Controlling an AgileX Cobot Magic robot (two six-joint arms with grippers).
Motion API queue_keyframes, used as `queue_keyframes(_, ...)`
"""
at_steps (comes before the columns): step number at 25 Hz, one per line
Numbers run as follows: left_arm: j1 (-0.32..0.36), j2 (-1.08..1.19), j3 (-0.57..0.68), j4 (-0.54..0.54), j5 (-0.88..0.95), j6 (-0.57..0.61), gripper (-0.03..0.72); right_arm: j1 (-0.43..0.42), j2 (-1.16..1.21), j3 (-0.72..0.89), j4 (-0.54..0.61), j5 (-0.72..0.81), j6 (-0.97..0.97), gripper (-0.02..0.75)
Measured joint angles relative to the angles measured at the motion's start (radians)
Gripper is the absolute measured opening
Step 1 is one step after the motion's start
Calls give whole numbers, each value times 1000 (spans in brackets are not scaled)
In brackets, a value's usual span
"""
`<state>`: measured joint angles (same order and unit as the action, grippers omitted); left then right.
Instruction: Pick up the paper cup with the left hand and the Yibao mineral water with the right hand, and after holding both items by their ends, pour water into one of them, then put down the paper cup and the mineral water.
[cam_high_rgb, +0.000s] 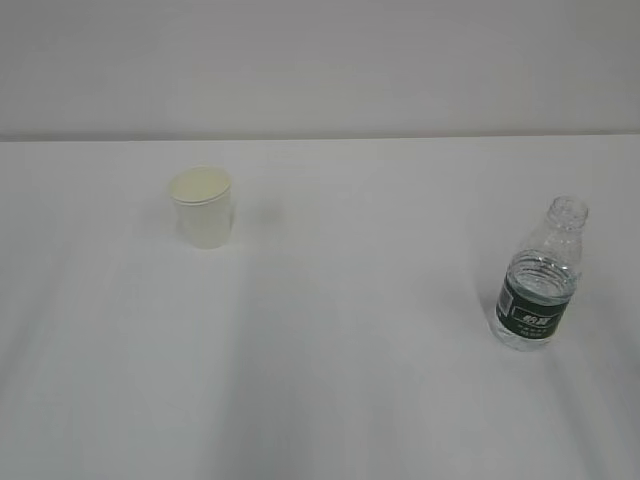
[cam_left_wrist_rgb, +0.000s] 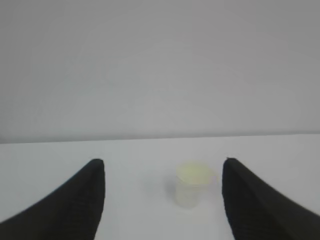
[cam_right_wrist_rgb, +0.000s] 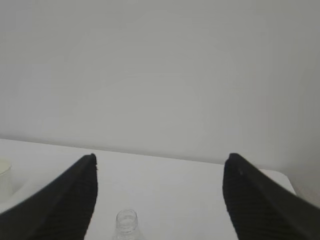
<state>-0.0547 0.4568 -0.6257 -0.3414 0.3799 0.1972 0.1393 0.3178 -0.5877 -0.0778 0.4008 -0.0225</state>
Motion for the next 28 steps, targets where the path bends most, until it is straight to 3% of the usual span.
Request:
queue_keyframes(11, -166, 212, 2, -4, -205, 78, 529, 0, 31, 23, 2, -72, 5, 589)
queue_keyframes(16, -190, 279, 13, -13, -261, 82, 529, 0, 31, 75, 24, -94, 28, 589)
queue_keyframes(28, -215, 295, 180, -70, -434, 82, 529, 0, 83, 99, 43, -105, 31, 589)
